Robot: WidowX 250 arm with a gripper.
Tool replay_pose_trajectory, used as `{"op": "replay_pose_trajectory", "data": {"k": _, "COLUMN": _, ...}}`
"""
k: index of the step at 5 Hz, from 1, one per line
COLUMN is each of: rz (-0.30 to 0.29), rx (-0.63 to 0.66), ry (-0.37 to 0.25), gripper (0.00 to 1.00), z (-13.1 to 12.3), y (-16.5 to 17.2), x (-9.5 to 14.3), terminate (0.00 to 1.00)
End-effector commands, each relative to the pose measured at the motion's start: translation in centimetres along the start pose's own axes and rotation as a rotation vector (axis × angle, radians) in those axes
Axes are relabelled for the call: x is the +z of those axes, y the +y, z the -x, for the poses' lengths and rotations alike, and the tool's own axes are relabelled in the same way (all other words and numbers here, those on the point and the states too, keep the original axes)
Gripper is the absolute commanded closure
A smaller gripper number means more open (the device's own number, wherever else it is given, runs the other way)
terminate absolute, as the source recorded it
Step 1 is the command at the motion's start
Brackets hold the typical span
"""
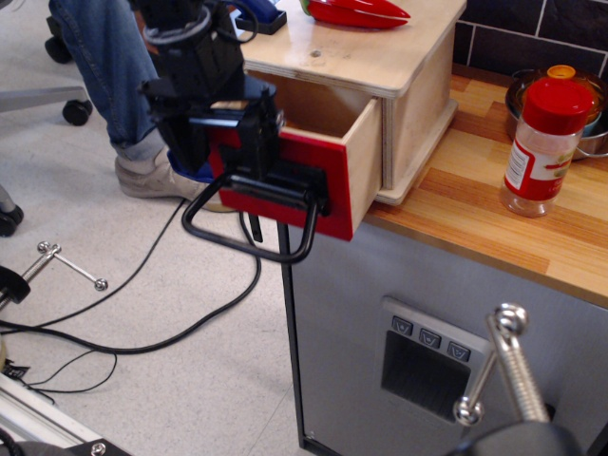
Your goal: Close drawer of box
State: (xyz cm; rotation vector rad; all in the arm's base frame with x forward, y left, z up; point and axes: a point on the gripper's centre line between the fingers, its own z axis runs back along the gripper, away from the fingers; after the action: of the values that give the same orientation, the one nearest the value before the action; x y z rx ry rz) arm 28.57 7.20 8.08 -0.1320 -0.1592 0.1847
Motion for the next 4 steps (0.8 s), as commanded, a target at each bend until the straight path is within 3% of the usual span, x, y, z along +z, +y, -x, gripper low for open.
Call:
{"op": "replay_pose_trajectory", "data": {"k": 1, "rz": -0.03, "rx": 0.014, "ry": -0.108, "gripper": 0.0, "z": -4.1, "y": 0.1, "x": 2.1, "terminate": 0.0}}
{"op": "replay_pose_trajectory", "data": {"k": 4, "rz": -0.049, "rx": 0.049, "ry": -0.15, "gripper": 0.0, "z": -5.9, "y": 0.4, "x": 0.8, "terminate": 0.0}}
